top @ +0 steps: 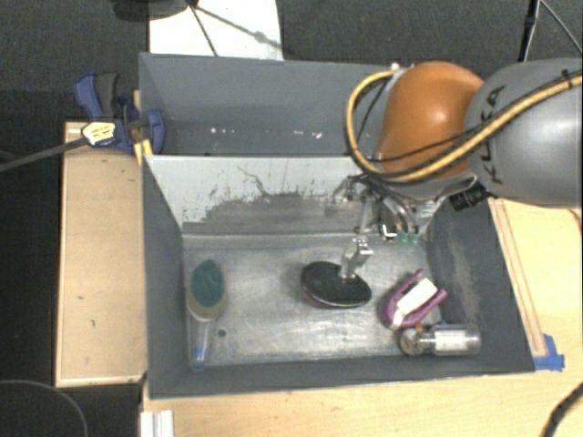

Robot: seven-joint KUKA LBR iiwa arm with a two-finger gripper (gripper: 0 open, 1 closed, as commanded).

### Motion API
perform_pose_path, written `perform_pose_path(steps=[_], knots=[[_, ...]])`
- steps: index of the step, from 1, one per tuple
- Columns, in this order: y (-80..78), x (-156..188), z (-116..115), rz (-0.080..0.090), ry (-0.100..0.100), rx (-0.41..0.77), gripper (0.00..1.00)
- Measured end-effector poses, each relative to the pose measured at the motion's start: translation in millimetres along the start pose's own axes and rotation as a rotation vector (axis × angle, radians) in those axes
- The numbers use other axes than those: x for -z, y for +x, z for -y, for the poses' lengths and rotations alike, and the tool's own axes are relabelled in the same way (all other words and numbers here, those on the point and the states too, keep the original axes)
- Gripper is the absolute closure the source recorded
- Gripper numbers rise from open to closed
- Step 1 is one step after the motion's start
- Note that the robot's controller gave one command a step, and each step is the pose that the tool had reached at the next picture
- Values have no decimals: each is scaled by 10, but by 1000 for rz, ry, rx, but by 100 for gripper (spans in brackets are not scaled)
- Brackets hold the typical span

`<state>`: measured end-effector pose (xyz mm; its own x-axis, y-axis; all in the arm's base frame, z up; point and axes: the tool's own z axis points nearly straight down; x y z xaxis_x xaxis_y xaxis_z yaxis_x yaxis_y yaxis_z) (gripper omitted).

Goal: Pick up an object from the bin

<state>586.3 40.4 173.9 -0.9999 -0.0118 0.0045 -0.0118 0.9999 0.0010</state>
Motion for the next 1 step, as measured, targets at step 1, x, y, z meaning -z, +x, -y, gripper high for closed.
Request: perform_pose_path(steps=[1], knots=[[153, -921, 348, -6, 1, 130, 0]])
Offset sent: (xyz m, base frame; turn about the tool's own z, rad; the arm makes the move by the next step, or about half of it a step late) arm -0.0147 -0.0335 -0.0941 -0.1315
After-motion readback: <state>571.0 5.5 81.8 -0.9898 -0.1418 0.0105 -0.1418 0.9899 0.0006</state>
